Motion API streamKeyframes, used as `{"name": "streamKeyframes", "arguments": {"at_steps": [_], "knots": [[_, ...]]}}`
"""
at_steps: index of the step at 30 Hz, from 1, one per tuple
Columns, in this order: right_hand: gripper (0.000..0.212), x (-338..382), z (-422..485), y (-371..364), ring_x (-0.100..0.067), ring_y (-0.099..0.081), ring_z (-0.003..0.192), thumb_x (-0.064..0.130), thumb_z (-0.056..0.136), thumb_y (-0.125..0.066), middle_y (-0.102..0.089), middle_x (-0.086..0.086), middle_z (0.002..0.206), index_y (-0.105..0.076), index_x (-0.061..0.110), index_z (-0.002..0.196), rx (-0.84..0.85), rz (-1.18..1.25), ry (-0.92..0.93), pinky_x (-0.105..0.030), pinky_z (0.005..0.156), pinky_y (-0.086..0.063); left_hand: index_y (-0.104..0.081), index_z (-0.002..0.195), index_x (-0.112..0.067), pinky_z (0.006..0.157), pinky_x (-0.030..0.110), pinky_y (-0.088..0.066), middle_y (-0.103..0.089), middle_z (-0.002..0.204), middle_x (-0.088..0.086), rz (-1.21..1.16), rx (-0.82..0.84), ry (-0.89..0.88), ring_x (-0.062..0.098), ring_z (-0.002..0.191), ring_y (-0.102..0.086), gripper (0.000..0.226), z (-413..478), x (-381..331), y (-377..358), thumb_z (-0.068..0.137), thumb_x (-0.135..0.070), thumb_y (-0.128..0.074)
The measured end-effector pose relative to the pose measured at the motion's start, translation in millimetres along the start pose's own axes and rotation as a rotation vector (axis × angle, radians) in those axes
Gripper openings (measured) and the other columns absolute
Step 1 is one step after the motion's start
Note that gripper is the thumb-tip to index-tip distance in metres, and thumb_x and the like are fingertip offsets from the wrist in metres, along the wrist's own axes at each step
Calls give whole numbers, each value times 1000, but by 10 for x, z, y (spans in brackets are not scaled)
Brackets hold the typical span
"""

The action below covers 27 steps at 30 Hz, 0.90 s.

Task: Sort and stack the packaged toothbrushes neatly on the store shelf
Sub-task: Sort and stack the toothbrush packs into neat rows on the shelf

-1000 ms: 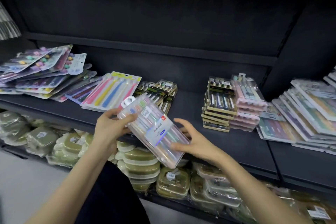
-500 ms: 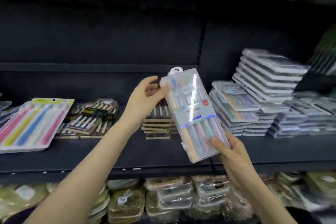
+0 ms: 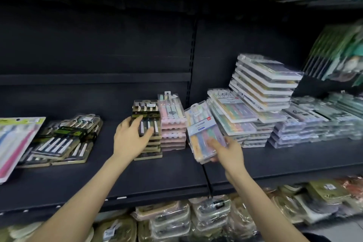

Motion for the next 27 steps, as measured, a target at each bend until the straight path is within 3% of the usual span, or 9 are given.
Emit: {"name": "streamKeyframes", "arguments": {"at_steps": [4, 7, 11, 13, 17, 22, 24, 27], "knots": [[30, -77, 144, -136, -20, -67, 70, 20, 86, -70, -64, -8, 96, -54, 0, 102, 74, 269, -195, -26, 48, -54, -39, 145, -18, 112, 41, -26, -29, 151, 20, -16, 32, 72, 36, 139, -26, 61, -1, 82, -96, 93, -50, -49], [49, -107, 228, -198, -25, -62, 86, 22, 88, -69, -46, -5, 117, -41, 8, 126, 83, 410, -343, -29, 47, -57, -36, 146, -19, 109, 40, -29, -28, 152, 17, -109, 65, 91, 34, 137, -32, 62, 13, 106, -151, 93, -49, -49], [53, -284, 261, -155, -25, -66, 87, 21, 85, -72, -53, -9, 132, -49, 2, 129, 87, 504, -444, -33, 59, -60, -34, 146, -22, 105, 39, -34, -27, 152, 13, -172, 83, 98, 32, 132, -40, 63, 28, 138, -186, 92, -51, -50], [50, -366, 254, -92, -24, -67, 89, 16, 84, -74, -56, -11, 129, -53, 0, 126, 60, 547, -431, -29, 61, -60, -34, 146, -22, 104, 38, -35, -28, 152, 12, -180, 75, 93, 31, 131, -42, 63, 25, 146, -185, 92, -51, -50], [35, -394, 268, -2, -22, -61, 85, 8, 82, -75, -57, -12, 114, -59, -4, 110, 15, 512, -384, -24, 51, -56, -35, 146, -22, 104, 37, -34, -29, 151, 13, -187, 65, 89, 30, 131, -41, 62, 18, 151, -178, 92, -50, -50], [18, -296, 394, 17, -23, -61, 79, 1, 81, -73, -63, -17, 113, -64, -3, 97, 36, 515, -405, -24, 50, -57, -34, 146, -23, 102, 37, -36, -30, 151, 12, -184, 63, 83, 31, 130, -42, 62, 24, 163, -178, 92, -51, -49], [22, -239, 442, -36, -20, -60, 77, 0, 81, -73, -62, -14, 107, -64, -4, 101, 7, 592, -423, -24, 54, -58, -34, 146, -23, 101, 36, -36, -30, 150, 12, -187, 60, 85, 31, 129, -43, 62, 28, 161, -183, 92, -51, -49], [44, -205, 457, -161, -13, -61, 75, 4, 80, -75, -59, -8, 117, -58, -1, 121, -29, 671, -430, -28, 84, -57, -34, 146, -24, 99, 35, -36, -30, 150, 12, -186, 55, 81, 30, 128, -44, 62, 43, 166, -185, 92, -51, -49]]}}
Point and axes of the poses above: each hand's wrist, its own z-axis towards the middle knuckle, its own y-axis out of the back of the hand, x = y × z, the point moved 6 cm from there along z, towards the middle knuckle
